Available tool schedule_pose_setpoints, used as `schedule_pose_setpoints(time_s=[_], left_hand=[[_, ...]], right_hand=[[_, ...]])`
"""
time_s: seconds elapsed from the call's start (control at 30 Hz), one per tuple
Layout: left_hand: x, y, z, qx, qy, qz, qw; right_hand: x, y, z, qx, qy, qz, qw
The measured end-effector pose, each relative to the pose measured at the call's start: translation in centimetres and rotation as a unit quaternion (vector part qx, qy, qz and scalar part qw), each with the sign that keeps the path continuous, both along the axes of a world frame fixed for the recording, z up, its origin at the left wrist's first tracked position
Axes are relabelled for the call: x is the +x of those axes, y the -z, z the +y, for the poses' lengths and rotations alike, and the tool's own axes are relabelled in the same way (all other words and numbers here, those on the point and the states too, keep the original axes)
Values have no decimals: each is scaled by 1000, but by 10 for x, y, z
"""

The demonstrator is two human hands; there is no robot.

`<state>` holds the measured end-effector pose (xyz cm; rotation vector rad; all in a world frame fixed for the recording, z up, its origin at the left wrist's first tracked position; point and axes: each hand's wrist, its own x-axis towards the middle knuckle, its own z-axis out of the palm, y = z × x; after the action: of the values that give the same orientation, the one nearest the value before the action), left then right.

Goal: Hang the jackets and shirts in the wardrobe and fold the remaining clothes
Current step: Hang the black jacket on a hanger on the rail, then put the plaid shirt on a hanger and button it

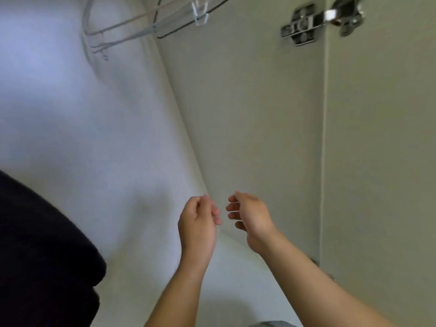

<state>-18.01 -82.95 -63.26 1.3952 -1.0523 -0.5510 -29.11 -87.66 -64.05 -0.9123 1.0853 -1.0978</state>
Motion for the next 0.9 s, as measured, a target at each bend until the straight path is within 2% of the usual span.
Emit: schedule_pose_setpoints(time_s=[0.17, 0.47, 0.6, 0.73, 0.8, 0.9], left_hand=[[-78, -2, -23, -20, 152, 5, 988], [-160, -2, -14, -74, 327, 43, 941], [-151, -50, -21, -147, 322, 71, 933], [-117, -114, -26, -240, 288, 64, 925], [-90, -148, -25, -302, 255, 34, 918], [-42, -200, -22, -393, 175, -1, 903]], right_hand=[[-82, 6, 21, -16, 178, 1, 984], [-149, -7, 71, -79, 359, 3, 930], [-140, -55, 69, -155, 366, 38, 917], [-107, -118, 60, -259, 328, 91, 904], [-88, -148, 57, -316, 311, 132, 887], [-59, -200, 56, -398, 306, 196, 842]])
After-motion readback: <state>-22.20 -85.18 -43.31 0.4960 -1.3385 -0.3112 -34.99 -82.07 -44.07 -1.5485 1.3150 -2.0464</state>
